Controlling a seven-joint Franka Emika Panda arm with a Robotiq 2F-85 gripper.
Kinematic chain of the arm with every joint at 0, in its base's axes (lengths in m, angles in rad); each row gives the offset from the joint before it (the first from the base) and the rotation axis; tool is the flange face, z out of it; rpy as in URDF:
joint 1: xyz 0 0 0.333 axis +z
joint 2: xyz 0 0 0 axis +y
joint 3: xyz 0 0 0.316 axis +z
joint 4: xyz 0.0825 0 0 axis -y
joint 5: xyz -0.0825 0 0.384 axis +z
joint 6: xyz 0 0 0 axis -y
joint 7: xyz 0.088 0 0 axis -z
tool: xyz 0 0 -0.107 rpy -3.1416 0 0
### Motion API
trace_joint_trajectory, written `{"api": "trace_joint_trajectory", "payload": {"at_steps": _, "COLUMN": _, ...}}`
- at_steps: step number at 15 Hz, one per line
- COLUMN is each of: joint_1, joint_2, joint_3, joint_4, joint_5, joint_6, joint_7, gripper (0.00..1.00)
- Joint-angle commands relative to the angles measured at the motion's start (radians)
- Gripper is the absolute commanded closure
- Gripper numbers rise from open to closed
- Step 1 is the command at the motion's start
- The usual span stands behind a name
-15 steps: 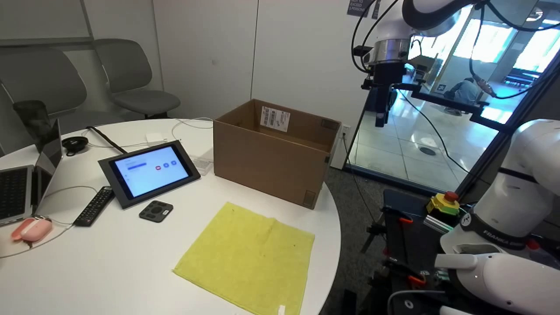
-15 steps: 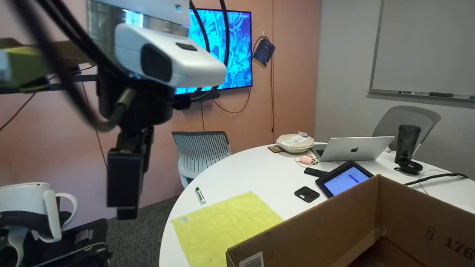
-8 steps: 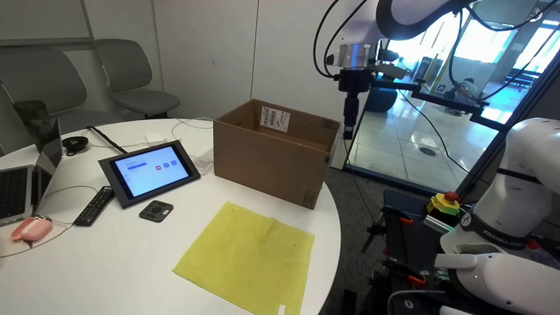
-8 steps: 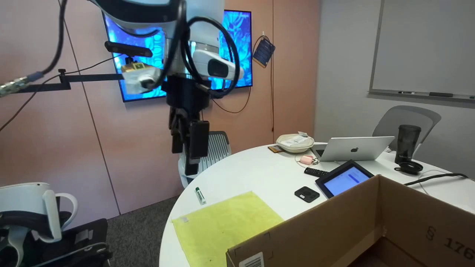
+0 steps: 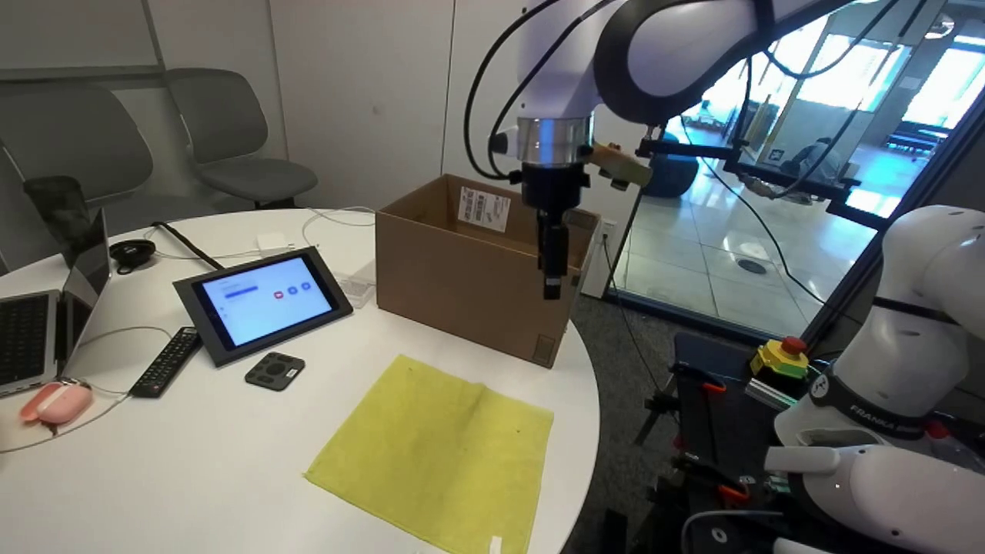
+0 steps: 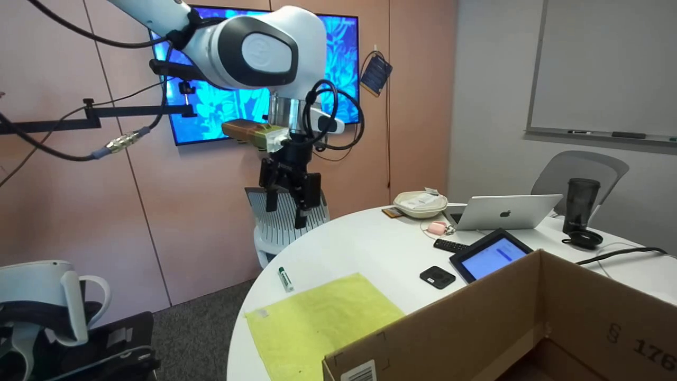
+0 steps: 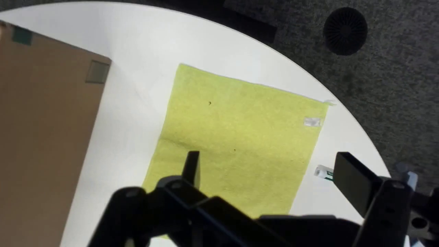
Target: Put the marker on the cloth, then fold the cloth and put it in the box
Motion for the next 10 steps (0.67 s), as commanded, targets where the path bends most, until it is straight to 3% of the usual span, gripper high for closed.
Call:
{"api": "trace_joint_trajectory", "payload": {"at_steps": 1, "joint_1": 0.036, "joint_2": 0.14, "joint_3": 0.05, "joint_4": 0.13, "joint_5": -0.002, "joint_6": 0.014, "joint_7": -0.022, "gripper": 0.0}}
{"api": "trace_joint_trajectory", "payload": {"at_steps": 10, "joint_1": 0.152, "joint_2": 0.447, "joint_3": 0.139, "joint_4": 0.3, "joint_5": -0.044, "joint_6": 0.145, "joint_7": -0.004, "gripper": 0.0}}
